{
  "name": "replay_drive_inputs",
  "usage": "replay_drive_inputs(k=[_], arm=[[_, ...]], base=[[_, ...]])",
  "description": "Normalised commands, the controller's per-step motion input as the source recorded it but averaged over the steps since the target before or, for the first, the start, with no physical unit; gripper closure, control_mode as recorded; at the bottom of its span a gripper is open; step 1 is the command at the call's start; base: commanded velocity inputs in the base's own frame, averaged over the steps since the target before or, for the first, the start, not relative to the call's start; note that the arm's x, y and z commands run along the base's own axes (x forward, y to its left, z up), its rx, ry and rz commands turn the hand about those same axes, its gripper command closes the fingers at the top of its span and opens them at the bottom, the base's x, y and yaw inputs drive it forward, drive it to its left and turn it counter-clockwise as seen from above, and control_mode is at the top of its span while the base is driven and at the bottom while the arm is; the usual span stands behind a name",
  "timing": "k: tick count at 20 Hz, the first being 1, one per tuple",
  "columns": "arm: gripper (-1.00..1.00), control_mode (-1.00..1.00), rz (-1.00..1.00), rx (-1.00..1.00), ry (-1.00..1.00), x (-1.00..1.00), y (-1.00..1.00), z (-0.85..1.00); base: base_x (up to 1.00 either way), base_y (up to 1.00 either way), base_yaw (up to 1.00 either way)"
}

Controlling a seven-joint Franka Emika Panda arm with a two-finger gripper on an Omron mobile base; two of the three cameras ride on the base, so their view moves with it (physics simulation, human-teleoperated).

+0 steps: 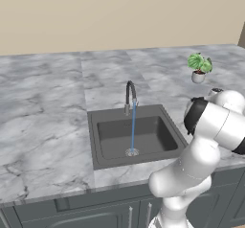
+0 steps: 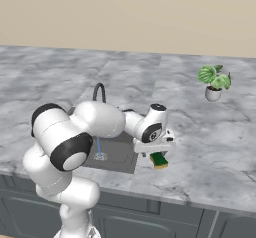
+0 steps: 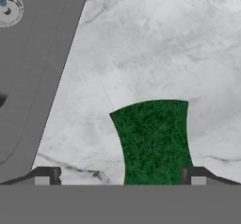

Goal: Soak the sponge with water for a few seconds and then drop it inside the sink.

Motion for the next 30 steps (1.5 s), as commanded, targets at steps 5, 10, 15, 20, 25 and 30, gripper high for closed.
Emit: replay_drive_inputs(k=[5,10,15,20,25,30], arm=[[-1.00,-1.00,0.00,0.00,-0.05,0.03,-0.05,-0.07],[-1.00,-1.00,0.01,0.00,-0.01,0.11,-0.15,0.00],[-1.00,-1.00,0.02,0.00,0.00,0.09,-0.13,0.00],[-1.00,-1.00,0.03,0.00,0.00,0.10,0.00,-0.01],[-1.00,-1.00,0.03,0.00,0.00,0.02,0.00,-0.06],[-1.00,-1.00,0.02,0.00,0.00,0.00,0.00,-0.09]], base=[[0.00,0.00,0.00],[0.00,0.00,0.00],[0.00,0.00,0.00],[0.00,0.00,0.00],[0.00,0.00,0.00],[0.00,0.00,0.00]])
